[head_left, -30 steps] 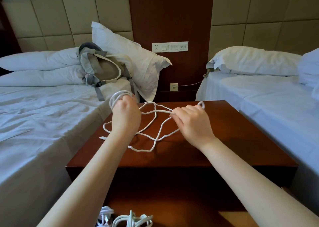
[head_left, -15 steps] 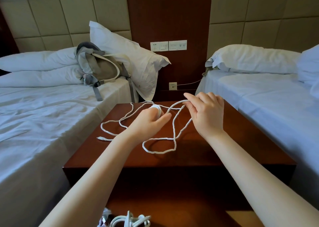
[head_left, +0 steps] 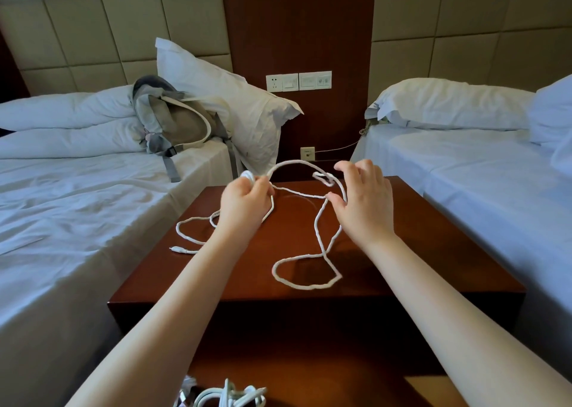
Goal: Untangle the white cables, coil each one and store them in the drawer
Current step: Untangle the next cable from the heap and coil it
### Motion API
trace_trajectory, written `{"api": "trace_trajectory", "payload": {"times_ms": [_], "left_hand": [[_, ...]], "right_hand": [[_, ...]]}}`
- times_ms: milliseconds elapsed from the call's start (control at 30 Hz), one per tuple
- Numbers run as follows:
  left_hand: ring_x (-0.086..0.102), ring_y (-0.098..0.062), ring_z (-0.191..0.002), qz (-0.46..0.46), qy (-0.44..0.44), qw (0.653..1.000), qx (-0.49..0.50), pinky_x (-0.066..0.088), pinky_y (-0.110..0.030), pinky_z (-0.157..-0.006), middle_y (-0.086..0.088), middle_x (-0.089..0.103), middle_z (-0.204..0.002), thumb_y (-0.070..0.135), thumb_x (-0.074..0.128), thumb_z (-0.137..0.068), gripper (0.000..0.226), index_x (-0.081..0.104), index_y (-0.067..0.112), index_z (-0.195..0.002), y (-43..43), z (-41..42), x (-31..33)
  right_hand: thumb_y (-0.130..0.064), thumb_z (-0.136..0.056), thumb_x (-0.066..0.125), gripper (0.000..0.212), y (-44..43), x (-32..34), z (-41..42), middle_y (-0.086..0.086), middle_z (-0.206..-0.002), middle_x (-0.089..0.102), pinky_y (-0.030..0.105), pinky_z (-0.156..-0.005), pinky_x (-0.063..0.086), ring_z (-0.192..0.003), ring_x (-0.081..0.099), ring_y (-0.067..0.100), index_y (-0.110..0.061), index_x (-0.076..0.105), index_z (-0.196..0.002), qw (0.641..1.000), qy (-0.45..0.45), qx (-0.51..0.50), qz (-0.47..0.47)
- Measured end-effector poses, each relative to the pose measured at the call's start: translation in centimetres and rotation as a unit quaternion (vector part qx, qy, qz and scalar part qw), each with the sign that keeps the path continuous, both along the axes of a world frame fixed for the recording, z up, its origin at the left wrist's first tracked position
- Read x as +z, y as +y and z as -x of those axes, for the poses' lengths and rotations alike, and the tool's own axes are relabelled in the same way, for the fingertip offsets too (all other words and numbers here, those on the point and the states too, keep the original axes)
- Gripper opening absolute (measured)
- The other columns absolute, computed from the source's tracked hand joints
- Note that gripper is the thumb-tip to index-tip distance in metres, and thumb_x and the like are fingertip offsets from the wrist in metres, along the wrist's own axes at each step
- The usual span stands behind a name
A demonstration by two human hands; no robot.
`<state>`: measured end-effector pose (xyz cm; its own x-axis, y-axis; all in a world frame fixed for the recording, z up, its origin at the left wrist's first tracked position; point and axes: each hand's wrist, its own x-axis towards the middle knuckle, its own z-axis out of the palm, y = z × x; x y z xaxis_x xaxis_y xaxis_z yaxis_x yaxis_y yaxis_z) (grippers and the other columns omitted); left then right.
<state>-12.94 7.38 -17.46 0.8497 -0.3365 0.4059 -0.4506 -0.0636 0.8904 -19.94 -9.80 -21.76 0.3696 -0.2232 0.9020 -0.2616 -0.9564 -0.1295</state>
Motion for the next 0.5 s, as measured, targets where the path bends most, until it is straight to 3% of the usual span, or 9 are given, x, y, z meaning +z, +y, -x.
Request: {"api": "trace_trajectory", "payload": {"times_ms": [133,267,367,433,500], "left_hand": [[0.036,-0.002,-0.031,0.041,-0.002,0.997,0.068,0.028,-0.011,-0.036,0.003,0.039,-0.043,0.014,0.044,-0.094,0.039,0.047,0.011,-0.056,0.8,-1.3,0.3],[0.041,-0.004,-0.037,0.023,0.007,0.998,0.055,0.034,-0.015,-0.042,0.001,0.045,-0.049,0.018,0.043,-0.097,0.036,0.052,0.013,-0.063,0.5,-1.3,-0.5],[0.041,-0.010,-0.047,-0.004,-0.028,0.998,0.057,0.035,-0.024,-0.055,-0.001,0.048,-0.051,0.017,0.044,-0.097,0.039,0.052,0.015,-0.059,0.1,-1.3,-1.0],[0.042,-0.013,-0.051,-0.016,-0.048,0.997,0.059,0.035,-0.026,-0.060,-0.002,0.049,-0.054,0.017,0.043,-0.097,0.040,0.052,0.012,-0.058,0.0,-1.5,-1.1],[0.040,-0.013,-0.050,-0.011,-0.058,0.997,0.047,0.035,-0.022,-0.053,-0.005,0.047,-0.055,0.018,0.043,-0.097,0.037,0.054,-0.002,-0.067,0.0,-1.4,-1.1]], "right_hand": [[-0.023,-0.089,0.063,0.013,-1.3,-0.7,0.2,0.005,-0.084,0.059,0.030,-0.064,0.035,-0.086,0.054,0.027,-0.011,0.065,-0.094,0.992,0.080,0.000,-0.095],[-0.040,-0.092,0.054,0.028,-1.0,-0.7,0.2,-0.006,-0.086,0.052,0.027,-0.066,0.034,-0.091,0.049,0.016,-0.017,0.062,-0.107,0.976,0.131,0.044,-0.170],[-0.045,-0.088,0.059,0.044,-0.2,0.8,0.5,-0.002,-0.096,0.054,0.022,-0.070,0.034,-0.094,0.049,0.015,-0.017,0.057,-0.121,0.978,0.116,0.083,-0.155],[-0.040,-0.089,0.061,0.041,0.6,2.3,0.8,-0.009,-0.084,0.050,0.017,-0.063,0.034,-0.080,0.048,0.006,-0.015,0.057,-0.121,0.975,0.090,0.119,-0.165],[-0.030,-0.091,0.061,0.035,1.6,3.5,0.9,-0.013,-0.068,0.048,0.016,-0.060,0.040,-0.064,0.050,0.004,-0.013,0.058,-0.120,0.963,0.086,0.159,-0.200]]}}
